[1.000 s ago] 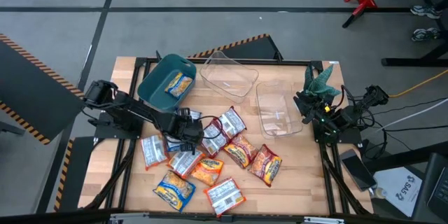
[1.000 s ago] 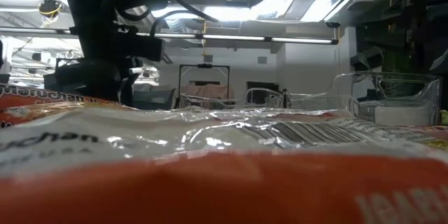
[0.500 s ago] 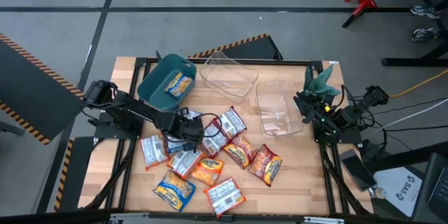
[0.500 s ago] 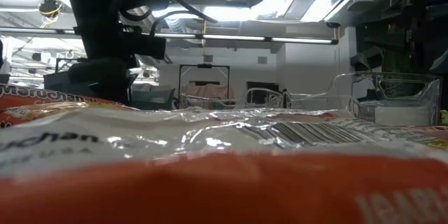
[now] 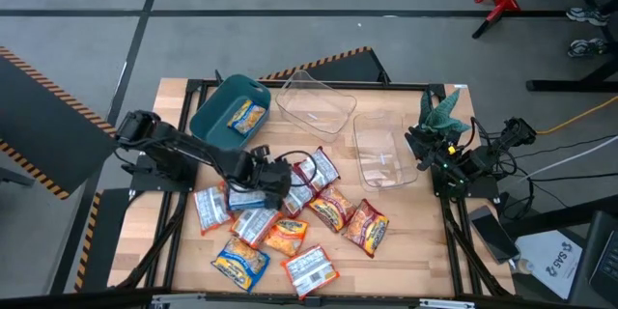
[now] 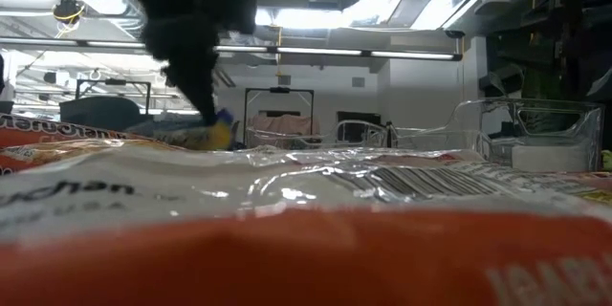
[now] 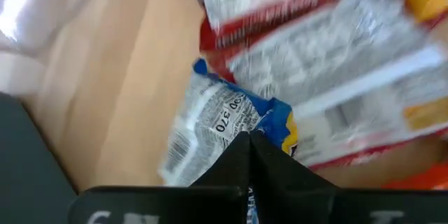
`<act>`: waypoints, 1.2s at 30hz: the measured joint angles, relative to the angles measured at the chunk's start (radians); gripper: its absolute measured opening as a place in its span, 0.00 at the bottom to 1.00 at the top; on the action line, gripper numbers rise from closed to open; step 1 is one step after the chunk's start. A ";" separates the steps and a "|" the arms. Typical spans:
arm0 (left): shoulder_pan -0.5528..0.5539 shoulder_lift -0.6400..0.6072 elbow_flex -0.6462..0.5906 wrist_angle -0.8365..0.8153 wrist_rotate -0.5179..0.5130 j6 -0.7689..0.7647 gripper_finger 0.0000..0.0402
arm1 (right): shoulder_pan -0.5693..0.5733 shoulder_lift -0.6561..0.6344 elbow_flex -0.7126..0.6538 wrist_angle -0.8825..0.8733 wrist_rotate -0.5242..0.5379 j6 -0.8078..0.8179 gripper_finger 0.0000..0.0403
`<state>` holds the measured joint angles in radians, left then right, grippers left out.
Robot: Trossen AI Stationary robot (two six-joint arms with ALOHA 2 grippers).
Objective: Sort Maruchan noodles
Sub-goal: Put the blue noodle pack into the blue bin
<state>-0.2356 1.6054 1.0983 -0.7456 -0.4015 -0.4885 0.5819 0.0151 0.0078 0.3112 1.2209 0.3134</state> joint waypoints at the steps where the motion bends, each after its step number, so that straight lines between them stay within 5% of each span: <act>1: 0.002 0.000 0.019 -0.004 -0.004 0.000 0.00 | 0.000 0.000 0.000 0.000 0.000 0.000 0.51; 10: 0.022 0.000 0.152 -0.042 -0.018 0.028 0.00 | 0.000 0.000 0.000 -0.001 -0.114 0.000 0.51; 19: 0.022 -0.001 0.360 -0.293 -0.087 0.067 0.00 | 0.000 0.135 0.034 0.040 -0.177 -0.012 0.51; 28: 0.060 -0.028 0.544 -0.437 -0.038 0.138 0.00 | 0.000 0.427 0.370 0.003 -0.158 -0.302 0.51; 36: 0.091 -0.209 0.462 -0.419 0.077 0.117 0.00 | -0.085 0.839 0.735 -0.245 -0.208 -0.420 0.51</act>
<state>-0.1449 1.3962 1.5601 -1.1648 -0.3249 -0.3713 0.4966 0.8537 0.7427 0.0657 1.0127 -0.1066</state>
